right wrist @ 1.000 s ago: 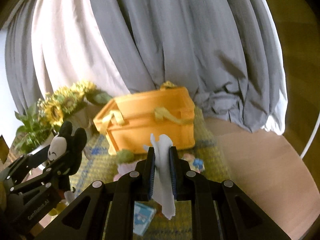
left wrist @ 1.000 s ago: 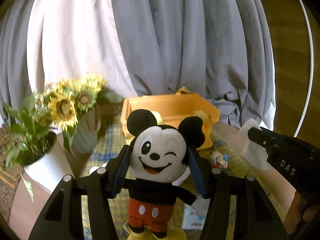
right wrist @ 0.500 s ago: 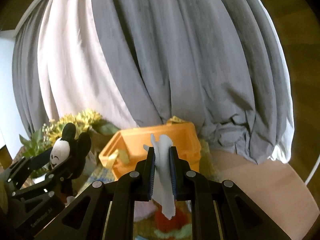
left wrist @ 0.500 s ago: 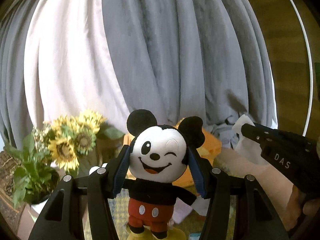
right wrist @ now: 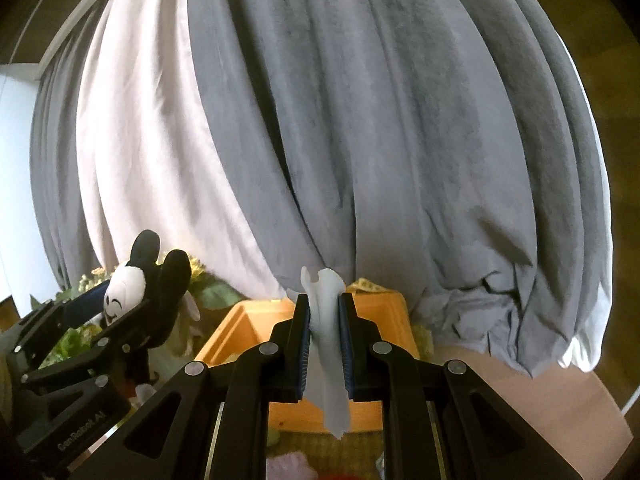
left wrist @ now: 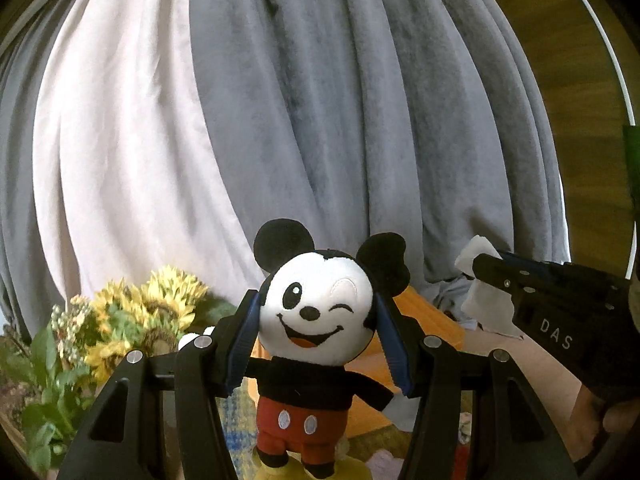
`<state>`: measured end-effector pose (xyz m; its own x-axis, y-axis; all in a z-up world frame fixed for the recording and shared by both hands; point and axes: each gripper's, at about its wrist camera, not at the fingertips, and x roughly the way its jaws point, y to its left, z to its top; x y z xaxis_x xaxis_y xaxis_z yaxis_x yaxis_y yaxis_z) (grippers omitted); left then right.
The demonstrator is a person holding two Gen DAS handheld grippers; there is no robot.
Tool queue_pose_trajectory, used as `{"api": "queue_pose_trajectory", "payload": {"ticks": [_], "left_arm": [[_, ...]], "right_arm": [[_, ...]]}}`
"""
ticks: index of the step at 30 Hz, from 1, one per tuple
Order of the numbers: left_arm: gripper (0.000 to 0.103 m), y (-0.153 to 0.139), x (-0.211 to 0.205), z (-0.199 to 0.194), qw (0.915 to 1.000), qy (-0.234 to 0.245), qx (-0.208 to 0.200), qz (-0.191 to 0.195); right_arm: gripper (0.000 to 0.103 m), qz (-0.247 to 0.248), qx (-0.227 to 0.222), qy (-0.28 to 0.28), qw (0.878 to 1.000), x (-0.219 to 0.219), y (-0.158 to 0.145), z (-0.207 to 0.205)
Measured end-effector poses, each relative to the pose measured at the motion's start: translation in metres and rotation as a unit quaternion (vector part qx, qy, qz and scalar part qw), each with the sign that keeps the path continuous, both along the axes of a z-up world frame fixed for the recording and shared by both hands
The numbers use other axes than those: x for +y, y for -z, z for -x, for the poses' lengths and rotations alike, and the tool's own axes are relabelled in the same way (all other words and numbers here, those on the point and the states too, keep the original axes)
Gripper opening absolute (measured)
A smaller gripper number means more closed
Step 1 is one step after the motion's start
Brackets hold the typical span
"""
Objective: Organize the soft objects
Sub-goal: 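Lift Mickey with the left tool while the right tool carries the cloth to the crate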
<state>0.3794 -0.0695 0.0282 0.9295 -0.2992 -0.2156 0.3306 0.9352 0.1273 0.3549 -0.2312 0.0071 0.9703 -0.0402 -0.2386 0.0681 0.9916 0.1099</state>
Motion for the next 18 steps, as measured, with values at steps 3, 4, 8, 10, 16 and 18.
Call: {"api": "queue_pose_trajectory", "payload": {"ticks": [3,4,8,10,16,18], "left_arm": [[0.056,-0.003,-0.003,-0.012,1.0,0.003,-0.006,-0.004],[0.056,-0.005,-0.004,-0.015,1.0,0.005,-0.007,-0.004],[0.056,-0.009,-0.008,-0.029,0.9998,0.01,-0.014,-0.011],[0.056,-0.01,-0.01,-0.037,0.9996,0.011,-0.02,-0.017],[0.056,-0.009,-0.018,-0.063,0.9991,0.015,-0.023,-0.032],[0.056,-0.006,-0.021,-0.075,0.9991,0.021,-0.018,-0.032]], "right_arm": [[0.015,0.003,-0.003,-0.001,1.0,0.0,-0.002,-0.011],[0.015,0.003,-0.004,-0.001,1.0,-0.001,-0.002,-0.015],[0.015,0.007,-0.007,-0.004,1.0,0.001,-0.006,-0.028],[0.015,0.008,-0.007,-0.007,1.0,0.0,-0.007,-0.037],[0.015,0.013,-0.004,-0.006,1.0,-0.004,-0.006,-0.065],[0.015,0.013,0.0,-0.007,1.0,-0.007,-0.005,-0.074]]}}
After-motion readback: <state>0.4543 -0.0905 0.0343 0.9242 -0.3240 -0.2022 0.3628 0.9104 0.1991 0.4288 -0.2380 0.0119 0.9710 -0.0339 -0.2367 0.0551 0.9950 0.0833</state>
